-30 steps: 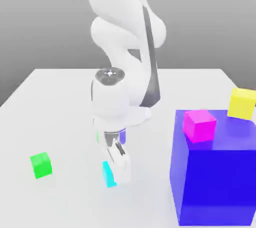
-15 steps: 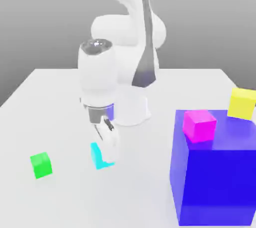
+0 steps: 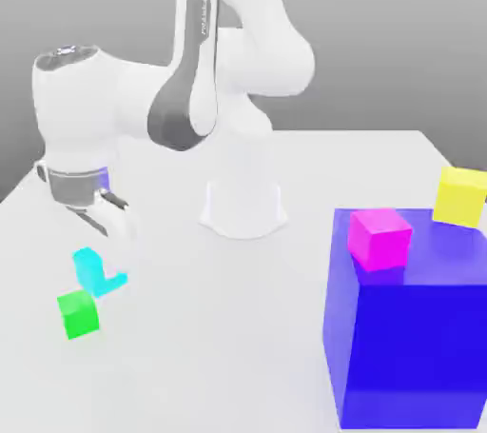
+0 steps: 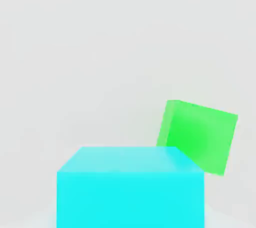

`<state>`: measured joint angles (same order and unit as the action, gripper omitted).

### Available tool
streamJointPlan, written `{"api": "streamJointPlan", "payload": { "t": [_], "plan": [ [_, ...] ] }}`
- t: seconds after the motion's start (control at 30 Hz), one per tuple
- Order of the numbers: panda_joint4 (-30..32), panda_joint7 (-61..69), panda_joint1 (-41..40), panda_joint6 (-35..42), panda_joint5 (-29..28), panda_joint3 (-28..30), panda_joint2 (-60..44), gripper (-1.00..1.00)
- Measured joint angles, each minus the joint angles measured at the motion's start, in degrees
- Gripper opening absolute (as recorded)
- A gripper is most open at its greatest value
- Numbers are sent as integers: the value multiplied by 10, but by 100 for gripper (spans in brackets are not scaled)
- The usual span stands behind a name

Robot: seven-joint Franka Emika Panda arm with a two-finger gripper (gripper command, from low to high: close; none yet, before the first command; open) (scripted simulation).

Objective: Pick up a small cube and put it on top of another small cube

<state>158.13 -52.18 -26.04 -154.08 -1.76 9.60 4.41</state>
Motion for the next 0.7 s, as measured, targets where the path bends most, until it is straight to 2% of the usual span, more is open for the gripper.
{"api": "streamJointPlan", "payload": {
  "t": [0.13,0.43,0.47,0.7],
  "plan": [
    [-14,89,-17,7,4,22,-9,-100],
    [-21,143,-20,-87,65,8,-112,-100],
    [-21,147,-22,-98,71,4,-124,100],
    [-21,148,-23,-100,72,4,-126,100]
  ]
}}
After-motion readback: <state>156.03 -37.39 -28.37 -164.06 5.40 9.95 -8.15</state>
